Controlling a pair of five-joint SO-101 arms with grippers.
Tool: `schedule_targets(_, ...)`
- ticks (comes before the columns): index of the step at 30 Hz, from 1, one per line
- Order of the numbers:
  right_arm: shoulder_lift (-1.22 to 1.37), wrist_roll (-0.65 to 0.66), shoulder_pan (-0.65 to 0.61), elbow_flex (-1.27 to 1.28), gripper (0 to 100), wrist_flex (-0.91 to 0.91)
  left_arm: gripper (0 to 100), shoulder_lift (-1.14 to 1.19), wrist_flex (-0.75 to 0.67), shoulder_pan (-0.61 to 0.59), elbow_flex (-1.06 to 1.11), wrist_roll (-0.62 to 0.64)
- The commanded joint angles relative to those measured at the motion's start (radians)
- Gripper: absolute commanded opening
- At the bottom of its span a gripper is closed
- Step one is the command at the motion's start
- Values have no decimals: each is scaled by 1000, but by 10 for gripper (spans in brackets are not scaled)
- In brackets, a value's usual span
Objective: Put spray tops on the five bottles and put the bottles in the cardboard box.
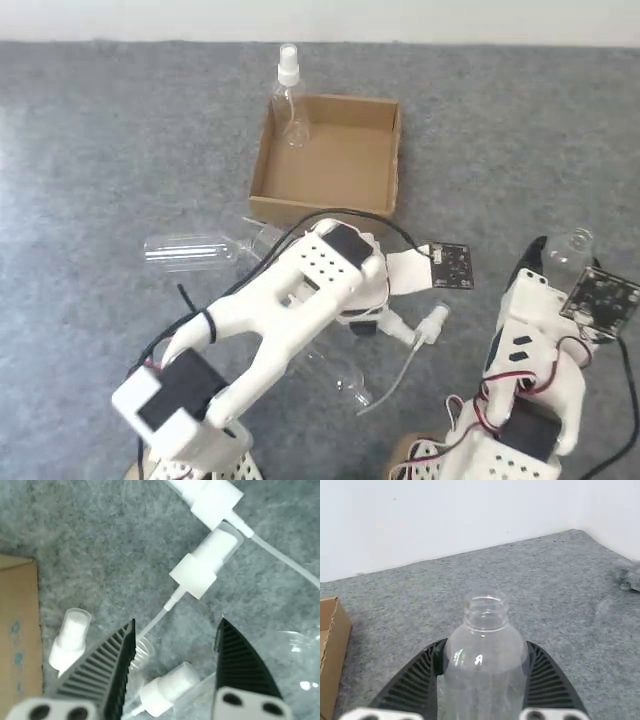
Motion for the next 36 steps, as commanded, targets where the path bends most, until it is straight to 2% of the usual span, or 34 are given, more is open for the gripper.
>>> schedule_targets(1, -16, -9, 19, -52, 86, -41, 242, 12, -21, 3, -82, -48)
schedule_targets(7, -16, -9, 31, -52, 86, -41, 242, 54, -21, 18, -97, -98)
schedule_targets(20, -18, -11, 148, -71, 86, -61, 242, 63, -28, 107, -96, -103)
schedule_targets(27, -18, -37, 166, -72, 86, -62, 242, 64, -31, 135, -91, -164)
schedule_targets(36, -18, -37, 162, -72, 86, -62, 240, 155, -123, 149, -82, -166)
